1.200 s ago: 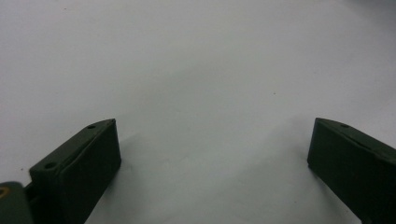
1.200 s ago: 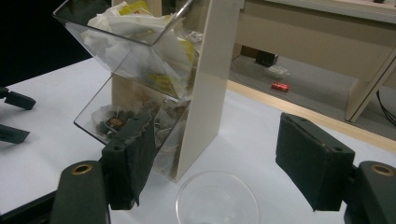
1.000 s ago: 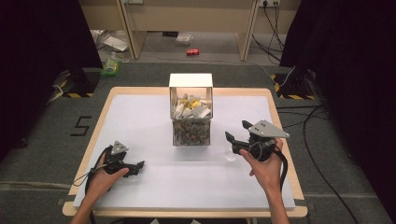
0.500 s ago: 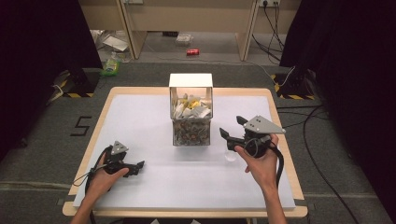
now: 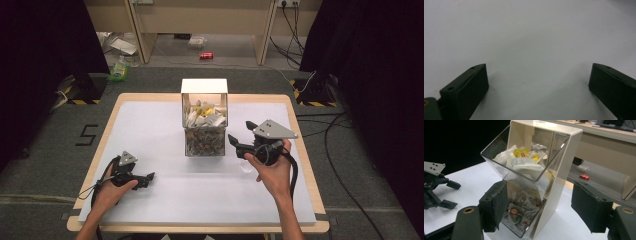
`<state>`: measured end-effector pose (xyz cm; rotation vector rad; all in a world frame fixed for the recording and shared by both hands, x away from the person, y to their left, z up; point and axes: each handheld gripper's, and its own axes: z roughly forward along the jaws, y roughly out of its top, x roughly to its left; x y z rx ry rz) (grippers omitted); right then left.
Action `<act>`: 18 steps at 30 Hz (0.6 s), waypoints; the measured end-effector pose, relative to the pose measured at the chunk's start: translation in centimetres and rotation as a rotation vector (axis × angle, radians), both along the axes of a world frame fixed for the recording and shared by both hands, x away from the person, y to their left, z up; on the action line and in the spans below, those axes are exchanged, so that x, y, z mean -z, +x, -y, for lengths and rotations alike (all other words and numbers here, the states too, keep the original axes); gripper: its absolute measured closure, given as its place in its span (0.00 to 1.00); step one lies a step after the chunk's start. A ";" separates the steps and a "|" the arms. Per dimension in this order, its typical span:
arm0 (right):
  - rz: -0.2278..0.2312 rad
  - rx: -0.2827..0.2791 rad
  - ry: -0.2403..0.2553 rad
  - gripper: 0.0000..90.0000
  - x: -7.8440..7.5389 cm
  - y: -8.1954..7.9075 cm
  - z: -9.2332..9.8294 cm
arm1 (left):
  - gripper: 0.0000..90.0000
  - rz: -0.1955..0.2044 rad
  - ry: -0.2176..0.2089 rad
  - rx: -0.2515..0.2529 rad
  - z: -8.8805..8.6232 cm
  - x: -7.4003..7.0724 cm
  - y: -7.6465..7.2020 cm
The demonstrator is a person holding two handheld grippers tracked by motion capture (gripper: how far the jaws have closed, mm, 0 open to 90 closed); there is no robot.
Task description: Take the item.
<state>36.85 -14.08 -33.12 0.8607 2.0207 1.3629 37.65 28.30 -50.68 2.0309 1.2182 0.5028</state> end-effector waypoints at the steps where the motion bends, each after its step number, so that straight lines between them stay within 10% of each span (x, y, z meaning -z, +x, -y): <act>1: 0.000 -0.001 0.001 0.34 0.0 0.0 -0.1 | 0.02 0.000 0.001 -0.001 0.0 0.0 0.0; 18: 0.014 -0.059 -0.011 0.40 -1.7 1.4 -2.7 | 0.02 -0.002 0.001 0.001 0.0 0.0 0.0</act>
